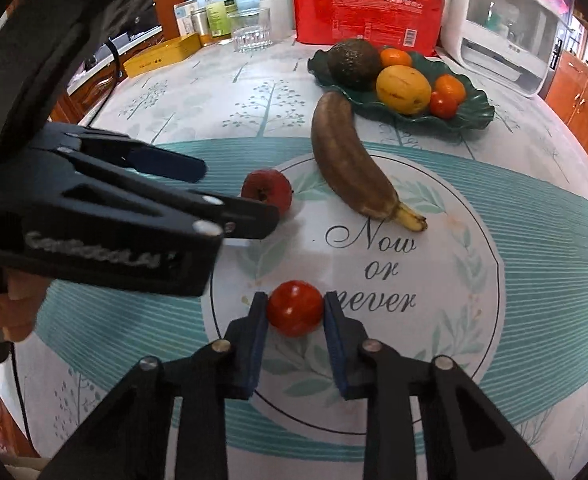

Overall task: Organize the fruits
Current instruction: 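Grasp the dark red fruit with the left tool while the right tool grasps a tomato, then carry the red fruit with the left tool while the right tool carries the tomato to the green plate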

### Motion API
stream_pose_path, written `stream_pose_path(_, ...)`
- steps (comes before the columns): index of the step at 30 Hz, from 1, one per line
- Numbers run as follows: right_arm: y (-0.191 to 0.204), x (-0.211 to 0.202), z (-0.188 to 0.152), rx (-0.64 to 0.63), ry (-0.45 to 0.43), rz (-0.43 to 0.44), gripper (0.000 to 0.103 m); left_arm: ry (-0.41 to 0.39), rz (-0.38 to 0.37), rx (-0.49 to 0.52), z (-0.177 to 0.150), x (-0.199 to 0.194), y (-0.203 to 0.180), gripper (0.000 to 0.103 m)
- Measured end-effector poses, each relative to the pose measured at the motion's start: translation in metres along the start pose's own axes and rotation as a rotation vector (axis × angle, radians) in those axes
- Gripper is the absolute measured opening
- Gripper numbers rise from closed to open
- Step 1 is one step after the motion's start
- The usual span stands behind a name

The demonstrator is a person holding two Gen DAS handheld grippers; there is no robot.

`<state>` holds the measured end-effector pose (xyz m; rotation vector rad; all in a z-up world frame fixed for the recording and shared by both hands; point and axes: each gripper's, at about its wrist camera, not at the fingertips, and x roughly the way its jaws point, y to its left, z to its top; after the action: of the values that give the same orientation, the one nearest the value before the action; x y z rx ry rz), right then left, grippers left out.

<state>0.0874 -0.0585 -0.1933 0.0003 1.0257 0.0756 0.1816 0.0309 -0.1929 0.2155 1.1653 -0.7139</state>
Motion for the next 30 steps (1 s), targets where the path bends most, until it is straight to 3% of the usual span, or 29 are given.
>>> stream_pose_path(4,-0.002,0.002,0.002,0.020,0.001,-0.013,0.028,-0.006,-0.017,0.005,0.002,0.007,-0.005,0.059)
stream_pose_path(9,-0.008,0.002,0.002,0.045,0.004,-0.023,0.027,-0.026,-0.019,0.009,0.004,0.010,-0.011,0.031)
stream_pose_path(18,-0.012,-0.009,0.003,0.057,-0.012,-0.031,0.027,-0.056,0.009,-0.022,-0.001,0.004,-0.012,0.029)
stream_pose_path(30,-0.034,-0.061,0.032,0.081,-0.041,-0.011,0.027,-0.134,0.036,-0.119,-0.001,-0.061,-0.019,0.029)
